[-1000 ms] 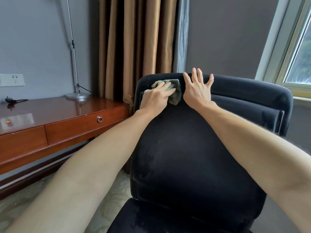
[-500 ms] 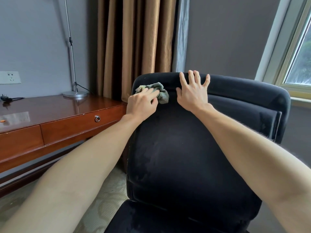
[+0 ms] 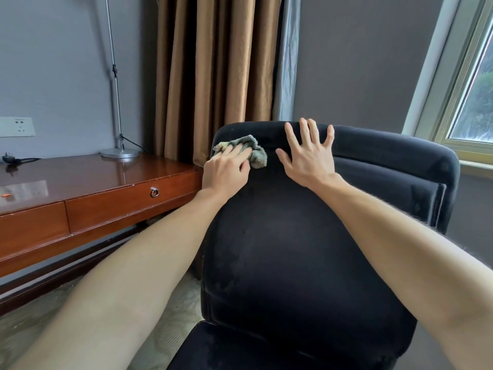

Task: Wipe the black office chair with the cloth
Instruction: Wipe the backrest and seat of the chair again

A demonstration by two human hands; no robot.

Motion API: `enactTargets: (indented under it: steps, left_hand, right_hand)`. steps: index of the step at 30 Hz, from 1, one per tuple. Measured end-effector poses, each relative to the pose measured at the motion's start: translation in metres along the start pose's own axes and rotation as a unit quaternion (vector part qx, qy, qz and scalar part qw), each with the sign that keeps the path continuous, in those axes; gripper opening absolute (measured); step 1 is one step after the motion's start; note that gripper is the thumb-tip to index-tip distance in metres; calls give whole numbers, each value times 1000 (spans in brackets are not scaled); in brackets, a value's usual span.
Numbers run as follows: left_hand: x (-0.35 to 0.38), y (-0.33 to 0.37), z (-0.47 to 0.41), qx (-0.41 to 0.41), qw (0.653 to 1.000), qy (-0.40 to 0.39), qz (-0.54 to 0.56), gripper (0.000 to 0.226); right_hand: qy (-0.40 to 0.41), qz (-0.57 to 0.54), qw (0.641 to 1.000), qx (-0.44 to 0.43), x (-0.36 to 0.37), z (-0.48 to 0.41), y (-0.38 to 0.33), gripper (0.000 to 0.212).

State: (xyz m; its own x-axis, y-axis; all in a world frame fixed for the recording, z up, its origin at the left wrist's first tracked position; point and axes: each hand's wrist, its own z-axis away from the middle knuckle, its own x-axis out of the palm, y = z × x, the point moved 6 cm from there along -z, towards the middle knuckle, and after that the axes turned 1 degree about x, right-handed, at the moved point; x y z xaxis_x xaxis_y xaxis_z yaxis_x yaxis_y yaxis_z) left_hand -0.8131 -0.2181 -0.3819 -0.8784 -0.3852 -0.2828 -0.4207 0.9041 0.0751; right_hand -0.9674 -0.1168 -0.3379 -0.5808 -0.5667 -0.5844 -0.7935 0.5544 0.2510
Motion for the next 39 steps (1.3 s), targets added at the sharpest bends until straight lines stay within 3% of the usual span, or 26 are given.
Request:
enactTargets:
  steps: [10, 15, 20, 24, 33, 39]
  left_hand:
    - [16, 33, -18, 4, 995, -79, 54, 35]
    - [2, 13, -10, 42, 997, -45, 40, 32]
    - [-15, -28, -3, -33, 997, -75, 3, 38]
    - [-20, -20, -4, -53, 997, -49, -6, 37]
    - [2, 35, -14, 53, 997, -20, 53, 33]
    - [-9, 2, -8, 25, 999, -12, 44, 33]
  right_hand:
    - [-23, -16, 999, -17, -13, -18, 15, 58]
    - [-11, -11, 1000, -18, -4, -16, 10, 57]
    - [4, -15, 1000, -20, -4, -17, 4, 56]
    - [3, -11, 1000, -19, -6, -17, 3, 58]
    - [-9, -3, 1000, -20, -6, -17, 5, 59]
    - [-10, -16, 999, -27, -7, -18, 0, 59]
